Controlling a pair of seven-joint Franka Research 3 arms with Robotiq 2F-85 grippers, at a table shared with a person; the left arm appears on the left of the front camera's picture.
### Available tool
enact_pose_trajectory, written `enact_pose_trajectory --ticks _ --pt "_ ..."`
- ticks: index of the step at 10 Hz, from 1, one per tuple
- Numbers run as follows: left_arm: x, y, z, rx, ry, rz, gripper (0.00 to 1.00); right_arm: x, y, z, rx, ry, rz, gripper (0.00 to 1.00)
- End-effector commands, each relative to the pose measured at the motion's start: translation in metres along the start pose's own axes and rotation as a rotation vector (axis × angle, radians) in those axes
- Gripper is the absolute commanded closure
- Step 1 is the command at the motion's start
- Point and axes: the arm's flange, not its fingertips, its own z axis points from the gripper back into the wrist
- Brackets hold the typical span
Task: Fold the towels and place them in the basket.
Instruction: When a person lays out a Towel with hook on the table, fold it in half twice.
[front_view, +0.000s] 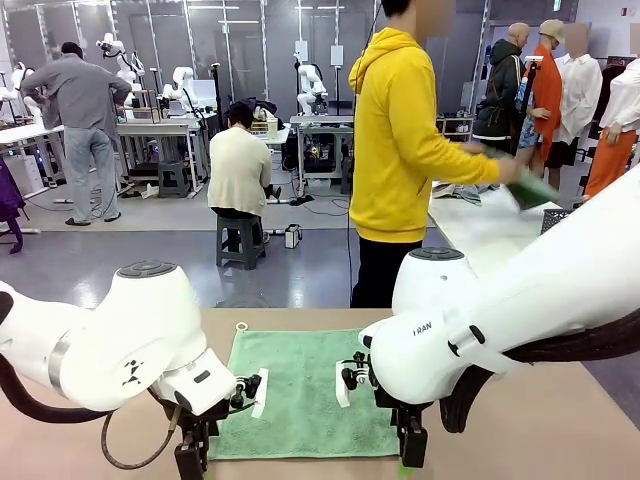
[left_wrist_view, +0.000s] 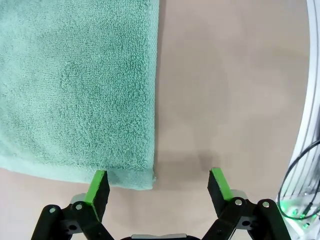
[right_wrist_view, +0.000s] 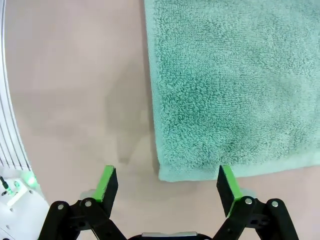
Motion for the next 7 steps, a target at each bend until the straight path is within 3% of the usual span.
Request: enact_pose_trajectory --ticks 1,2,3,4,5,6,7 --pt "0.0024 0.0048 -0.0039 0.023 0.005 -0.009 0.0 0.0053 -0.0018 -0.0045 -0.018 0.001 -0.025 0.0" --pt "0.0028 0.0046 -0.0044 0.02 0.011 -0.006 0.0 0.0051 -0.0024 -0.0063 -0.014 0.0 -0.025 0.0" --pt "0.0027 0.0048 -0.0045 0.017 0.012 -0.001 0.38 0.0045 -0.0028 -0.0068 -0.015 -0.003 -0.024 0.28" --pt "0.0023 0.0052 -0.0045 0.015 0.013 0.002 0.59 0.0043 -0.0037 -0.0066 -0.018 -0.003 -0.023 0.48" --pt "0.0019 0.0051 -0.0044 0.013 0.012 0.003 0.96 0.0033 -0.0053 -0.0064 -0.019 -0.005 -0.028 0.88" --pt "0.0013 0.0046 -0.0046 0.009 0.015 0.0 1.0 0.0022 -0.0058 -0.0061 -0.017 -0.007 -0.029 1.0" --pt "0.0003 0.0044 -0.0035 0.018 0.022 0.006 1.0 0.0017 -0.0053 -0.0055 -0.019 -0.006 -0.03 1.0"
